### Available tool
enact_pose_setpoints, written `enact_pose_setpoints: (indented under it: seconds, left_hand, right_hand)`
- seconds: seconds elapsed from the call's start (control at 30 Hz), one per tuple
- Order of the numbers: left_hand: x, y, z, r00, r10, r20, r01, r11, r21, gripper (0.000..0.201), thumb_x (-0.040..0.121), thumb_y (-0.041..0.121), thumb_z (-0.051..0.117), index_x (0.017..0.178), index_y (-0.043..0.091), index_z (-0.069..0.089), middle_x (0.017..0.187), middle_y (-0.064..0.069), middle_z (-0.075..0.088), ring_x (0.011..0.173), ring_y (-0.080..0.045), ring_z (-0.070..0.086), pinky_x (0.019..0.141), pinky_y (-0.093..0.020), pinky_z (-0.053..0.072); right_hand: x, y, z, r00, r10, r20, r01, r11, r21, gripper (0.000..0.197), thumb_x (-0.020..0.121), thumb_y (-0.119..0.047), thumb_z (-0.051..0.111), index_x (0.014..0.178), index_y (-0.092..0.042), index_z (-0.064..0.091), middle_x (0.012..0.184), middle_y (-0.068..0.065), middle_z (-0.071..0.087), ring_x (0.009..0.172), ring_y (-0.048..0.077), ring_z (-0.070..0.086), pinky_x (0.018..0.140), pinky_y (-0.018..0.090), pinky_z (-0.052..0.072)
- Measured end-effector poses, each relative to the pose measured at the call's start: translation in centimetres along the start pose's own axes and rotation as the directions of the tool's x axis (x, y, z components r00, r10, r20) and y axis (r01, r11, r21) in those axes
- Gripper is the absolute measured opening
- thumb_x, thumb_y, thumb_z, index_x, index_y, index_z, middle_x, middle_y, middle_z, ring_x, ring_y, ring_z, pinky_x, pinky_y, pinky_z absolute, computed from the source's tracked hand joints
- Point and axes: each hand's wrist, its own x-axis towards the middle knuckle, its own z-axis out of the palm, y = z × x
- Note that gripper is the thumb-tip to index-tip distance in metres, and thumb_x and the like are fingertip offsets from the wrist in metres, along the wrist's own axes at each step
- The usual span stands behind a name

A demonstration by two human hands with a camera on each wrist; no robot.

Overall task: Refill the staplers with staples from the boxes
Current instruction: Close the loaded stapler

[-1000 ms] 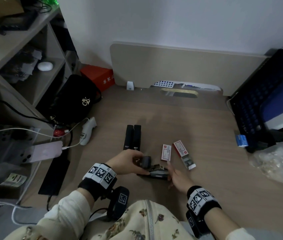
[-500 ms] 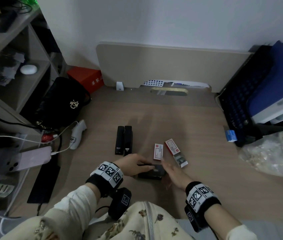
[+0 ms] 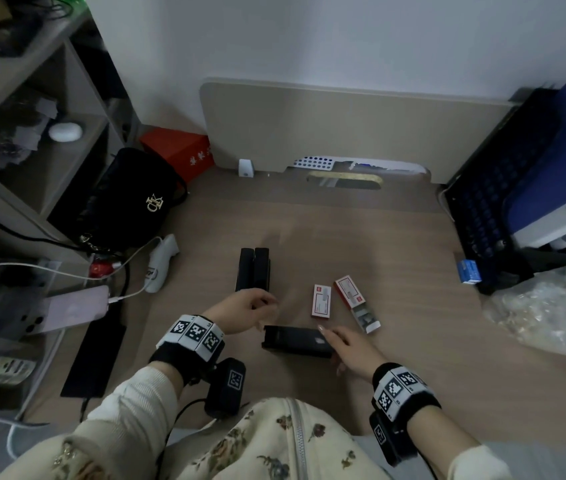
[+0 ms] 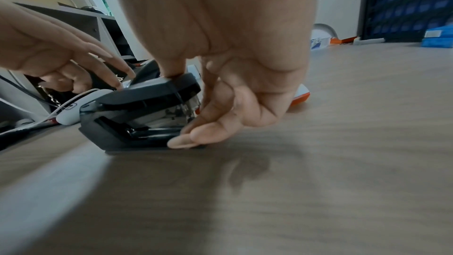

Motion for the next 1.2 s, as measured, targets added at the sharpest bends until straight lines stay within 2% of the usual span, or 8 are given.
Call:
enact_pose_setpoints:
  seconds: [0.1,0.2,0.27,0.47,0.57,0.77,1.03,1.2]
  left_hand:
    - [-0.4,-0.4,-0.7,0.999,-0.022,-0.045,0.019,0.998,-0.064,0.029,0.099,0.025,0.051,0.125,0.013,0.058,0.108,-0.003,0.071,0.074,-0.010,0.067,0.051,-0.008,0.042]
    - [-0.8,-0.9,-1.5,0.996,-0.035,-0.080,0.028,0.996,-0.087,0.027,0.100,0.024,0.049,0.123,0.016,0.059,0.111,-0.003,0.069,0.078,-0.014,0.069,0.049,-0.006,0.041]
    - [-1.0,-1.4,-2.0,0.994,-0.048,-0.096,0.039,0.995,-0.091,0.025,0.100,0.025,0.048,0.122,0.018,0.059,0.112,0.001,0.068,0.080,-0.014,0.070,0.049,-0.006,0.041]
    - [-0.6,-2.3,-3.2,0.980,-0.108,-0.167,0.090,0.990,-0.112,0.020,0.099,0.026,0.048,0.112,0.025,0.063,0.107,0.003,0.071,0.076,-0.008,0.068,0.055,-0.015,0.040]
    - [-0.5,-2.3,-3.5,0.980,-0.116,-0.164,0.096,0.987,-0.125,0.019,0.100,0.024,0.048,0.113,0.022,0.062,0.106,0.001,0.071,0.073,-0.005,0.063,0.052,-0.011,0.039]
    - [-0.4,-2.8,-4.2,0.978,-0.133,-0.160,0.107,0.981,-0.160,0.022,0.100,0.023,0.047,0.115,0.017,0.062,0.100,0.002,0.073,0.070,-0.005,0.064,0.052,-0.012,0.043]
    - [-0.2,-2.6,-5.8,0.980,-0.110,-0.163,0.081,0.981,-0.175,0.017,0.099,0.025,0.048,0.112,0.022,0.060,0.104,0.003,0.072,0.079,-0.015,0.068,0.058,-0.023,0.046]
    - [-0.5,-1.5,-6.9,0.984,0.014,-0.177,-0.052,0.976,-0.213,0.021,0.093,0.035,0.059,0.112,0.025,0.064,0.105,0.005,0.072,0.091,-0.011,0.068,0.071,-0.026,0.050]
  right_hand:
    - [0.1,0.0,-0.4,0.999,-0.002,-0.032,0.001,1.000,-0.024,0.053,0.082,-0.068,0.046,0.110,-0.025,0.060,0.088,-0.001,0.068,0.062,0.008,0.066,0.065,0.029,0.057]
    - [-0.3,-0.8,-1.5,0.995,0.004,-0.098,-0.026,0.974,-0.225,0.059,0.076,-0.076,0.045,0.115,-0.034,0.057,0.113,-0.007,0.063,0.097,0.013,0.063,0.082,0.030,0.050]
    - [-0.8,-2.1,-2.1,0.985,-0.060,-0.164,-0.016,0.904,-0.427,0.061,0.076,-0.079,0.042,0.119,-0.038,0.055,0.113,-0.008,0.060,0.106,0.014,0.057,0.080,0.027,0.043]
    - [-0.1,-4.6,-1.2,0.971,-0.240,-0.005,0.188,0.775,-0.603,0.066,0.069,-0.082,0.048,0.112,-0.033,0.060,0.113,-0.012,0.055,0.108,0.012,0.047,0.081,0.027,0.038]
    - [0.7,-4.3,0.4,0.973,-0.221,0.062,0.189,0.615,-0.766,0.044,0.072,-0.065,0.059,0.099,-0.030,0.058,0.109,-0.003,0.056,0.106,0.021,0.045,0.087,0.037,0.038]
    - [1.5,-4.4,1.8,0.971,-0.234,0.059,0.185,0.570,-0.801,0.018,0.081,-0.023,0.058,0.099,-0.022,0.056,0.103,0.003,0.063,0.099,0.025,0.060,0.079,0.034,0.047]
    - [1.9,-5.0,0.9,0.972,-0.215,0.095,0.202,0.553,-0.808,0.014,0.078,-0.028,0.056,0.090,-0.024,0.055,0.094,0.002,0.066,0.089,0.025,0.063,0.072,0.033,0.050]
    - [1.2,-8.1,-1.6,0.948,-0.318,0.034,0.207,0.532,-0.821,0.013,0.079,-0.027,0.055,0.092,-0.024,0.057,0.092,0.000,0.067,0.089,0.024,0.061,0.071,0.031,0.037]
